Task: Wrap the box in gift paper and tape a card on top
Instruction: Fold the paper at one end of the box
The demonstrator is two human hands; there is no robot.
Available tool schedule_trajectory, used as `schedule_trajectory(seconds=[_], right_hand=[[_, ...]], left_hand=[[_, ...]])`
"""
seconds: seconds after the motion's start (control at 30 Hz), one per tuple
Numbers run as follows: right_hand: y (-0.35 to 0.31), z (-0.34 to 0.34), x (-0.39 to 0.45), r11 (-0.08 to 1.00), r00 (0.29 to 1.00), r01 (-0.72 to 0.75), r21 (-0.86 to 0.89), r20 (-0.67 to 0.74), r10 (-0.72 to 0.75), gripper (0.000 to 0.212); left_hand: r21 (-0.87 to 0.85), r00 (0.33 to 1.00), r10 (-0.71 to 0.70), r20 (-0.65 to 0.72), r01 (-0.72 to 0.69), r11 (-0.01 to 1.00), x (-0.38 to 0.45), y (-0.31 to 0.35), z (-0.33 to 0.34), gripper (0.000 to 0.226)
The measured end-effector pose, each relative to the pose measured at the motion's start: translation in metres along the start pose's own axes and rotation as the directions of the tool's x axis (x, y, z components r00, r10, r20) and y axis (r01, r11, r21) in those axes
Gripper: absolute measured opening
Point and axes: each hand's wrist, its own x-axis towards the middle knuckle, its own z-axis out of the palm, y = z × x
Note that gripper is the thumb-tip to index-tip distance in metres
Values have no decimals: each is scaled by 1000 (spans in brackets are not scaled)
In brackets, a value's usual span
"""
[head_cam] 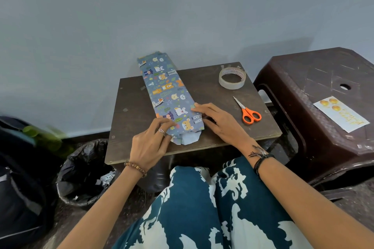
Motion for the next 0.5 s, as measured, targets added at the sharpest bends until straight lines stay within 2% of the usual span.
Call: schedule_trajectory(seconds=[0.2, 0.3, 0.43, 0.5], right_hand=[[-3, -1, -5, 992, 998, -58, 111, 27, 55, 41], [-8, 0, -7, 990, 996, -84, 114, 12, 83, 54], [-15, 5, -7, 993, 1000, 22, -119, 18, -20, 62], [-19, 12, -5, 973, 998, 41, -226, -44, -53, 67]], left_hand=[[-71, 1000, -17, 23, 18, 997, -2, 4, -1, 24], [-74, 999, -36, 31, 38, 997, -2, 4, -1, 24], [-81, 999, -47, 25, 49, 996, -3, 4, 1, 26], [-82, 999, -44, 16, 46, 996, -3, 5, 2, 27]])
